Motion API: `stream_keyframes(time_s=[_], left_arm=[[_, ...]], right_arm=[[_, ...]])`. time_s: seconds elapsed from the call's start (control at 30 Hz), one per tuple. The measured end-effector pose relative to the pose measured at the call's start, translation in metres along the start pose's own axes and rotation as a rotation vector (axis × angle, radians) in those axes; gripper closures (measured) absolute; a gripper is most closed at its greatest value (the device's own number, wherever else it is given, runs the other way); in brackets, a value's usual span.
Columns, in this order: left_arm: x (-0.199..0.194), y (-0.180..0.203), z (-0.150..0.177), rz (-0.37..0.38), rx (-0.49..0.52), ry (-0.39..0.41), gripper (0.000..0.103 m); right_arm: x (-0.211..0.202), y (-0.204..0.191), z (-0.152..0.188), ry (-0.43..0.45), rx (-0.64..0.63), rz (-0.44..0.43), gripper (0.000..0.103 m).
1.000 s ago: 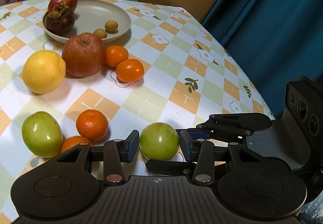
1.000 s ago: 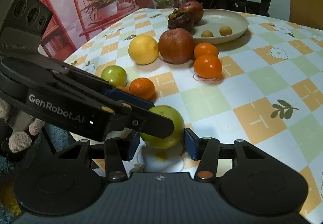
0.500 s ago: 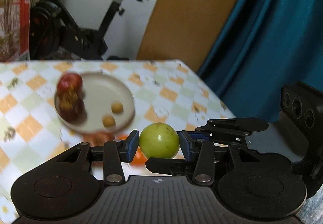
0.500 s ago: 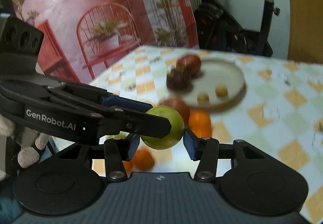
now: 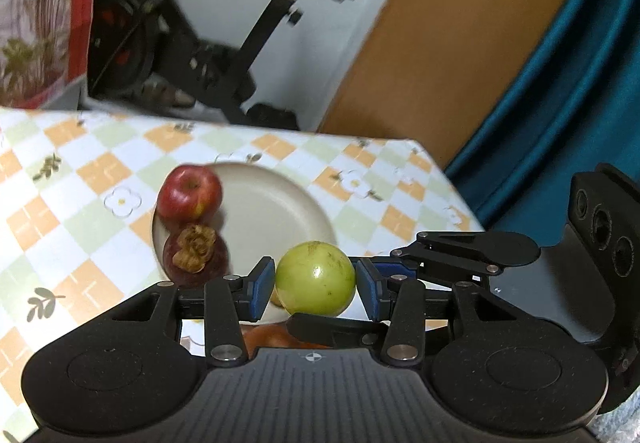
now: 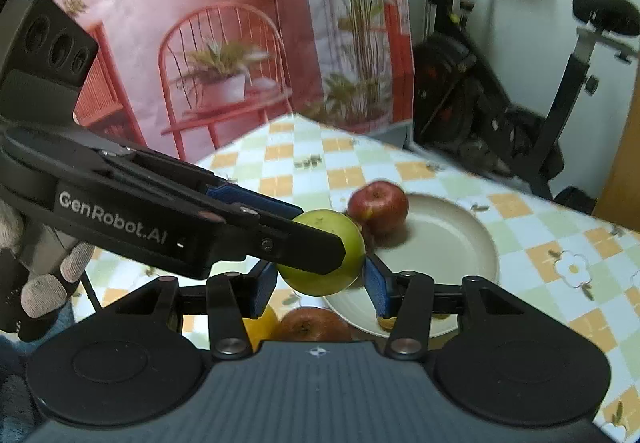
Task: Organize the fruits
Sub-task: 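Carry the green apple with the left gripper onto the plate, then open the left gripper and lift it away from the plate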
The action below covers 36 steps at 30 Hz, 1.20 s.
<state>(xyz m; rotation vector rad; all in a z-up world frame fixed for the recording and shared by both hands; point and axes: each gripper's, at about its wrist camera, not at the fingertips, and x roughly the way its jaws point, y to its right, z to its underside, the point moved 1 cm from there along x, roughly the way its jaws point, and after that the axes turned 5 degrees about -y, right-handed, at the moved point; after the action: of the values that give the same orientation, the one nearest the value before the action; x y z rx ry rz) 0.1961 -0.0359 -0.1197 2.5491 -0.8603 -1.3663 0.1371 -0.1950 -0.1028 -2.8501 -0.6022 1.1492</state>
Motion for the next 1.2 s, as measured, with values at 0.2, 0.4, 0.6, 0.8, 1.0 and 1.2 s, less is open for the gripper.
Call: stream_keyframes(time_s=[0.2, 0.4, 0.6, 0.8, 1.0, 1.2], left_arm=[[0.031, -0.018, -0.008, -0.02, -0.041, -0.061, 0.056], [0.055, -0.034, -0.007, -0.036, -0.078, -0.123, 0.055], [0.062, -0.042, -0.005, -0.052, -0.096, -0.128, 0.055], [0.063, -0.046, -0.003, -0.062, -0.124, -0.134, 0.056], [0.064, -0.05, 0.0, -0.066, -0.159, -0.135, 0.056], [0.054, -0.047, 0.0, -0.088, -0.142, -0.11, 0.056]], right_arm=[[0.039, 0.032, -0.003, -0.08, 0.085, -0.058, 0.053], [0.065, 0.047, -0.005, -0.175, 0.113, -0.08, 0.053], [0.078, 0.049, -0.002, -0.207, 0.12, -0.081, 0.052], [0.083, 0.044, -0.005, -0.226, 0.112, -0.066, 0.052], [0.088, 0.038, -0.004, -0.237, 0.092, -0.02, 0.051], [0.083, 0.037, -0.005, -0.221, 0.106, 0.016, 0.051]])
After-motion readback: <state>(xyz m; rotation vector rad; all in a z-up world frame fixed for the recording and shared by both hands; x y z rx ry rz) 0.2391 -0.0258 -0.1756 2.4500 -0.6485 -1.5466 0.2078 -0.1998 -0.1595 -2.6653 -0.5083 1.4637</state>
